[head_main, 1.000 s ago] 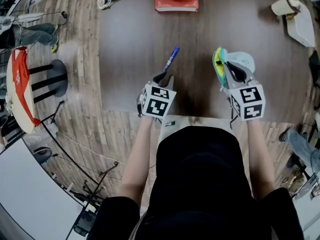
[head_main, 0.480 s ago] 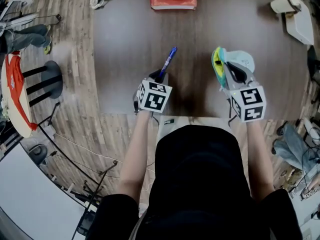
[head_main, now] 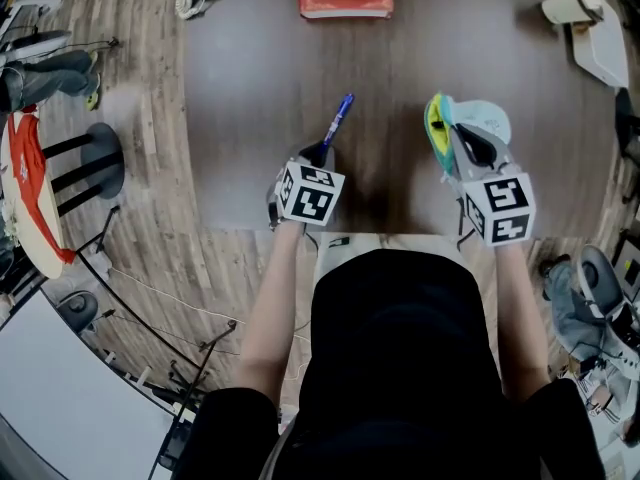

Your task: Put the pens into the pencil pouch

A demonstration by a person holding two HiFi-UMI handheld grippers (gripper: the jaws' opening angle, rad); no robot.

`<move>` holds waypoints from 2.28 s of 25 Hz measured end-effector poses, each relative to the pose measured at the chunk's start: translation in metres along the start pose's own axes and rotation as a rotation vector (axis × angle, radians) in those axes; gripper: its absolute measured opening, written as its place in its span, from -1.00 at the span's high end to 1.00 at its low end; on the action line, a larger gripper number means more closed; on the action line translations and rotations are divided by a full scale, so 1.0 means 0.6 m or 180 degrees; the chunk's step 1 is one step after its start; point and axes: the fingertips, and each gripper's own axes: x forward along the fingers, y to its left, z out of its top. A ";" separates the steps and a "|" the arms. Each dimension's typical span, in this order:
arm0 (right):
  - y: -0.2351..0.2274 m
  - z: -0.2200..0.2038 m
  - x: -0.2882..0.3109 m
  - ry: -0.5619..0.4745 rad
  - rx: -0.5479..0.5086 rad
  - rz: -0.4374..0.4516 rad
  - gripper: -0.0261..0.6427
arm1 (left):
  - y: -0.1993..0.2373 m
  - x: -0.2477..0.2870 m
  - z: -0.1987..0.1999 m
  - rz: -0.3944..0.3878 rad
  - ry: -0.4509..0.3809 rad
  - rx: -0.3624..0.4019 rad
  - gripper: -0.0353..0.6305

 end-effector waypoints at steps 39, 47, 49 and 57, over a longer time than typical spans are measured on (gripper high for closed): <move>0.003 0.007 -0.015 -0.0238 -0.0019 0.0077 0.86 | -0.067 -0.074 0.040 -0.0056 -0.0229 0.0366 0.78; 0.003 0.010 -0.023 -0.0301 -0.0035 0.0100 0.86 | -0.121 -0.114 0.076 -0.0202 -0.0370 0.0611 0.78; 0.003 0.010 -0.027 -0.0310 -0.0046 0.0108 0.86 | -0.133 -0.119 0.084 -0.0231 -0.0377 0.0694 0.78; 0.007 0.005 -0.035 -0.0315 -0.0075 0.0165 0.86 | -0.181 -0.122 0.094 -0.0341 -0.0335 0.0902 0.78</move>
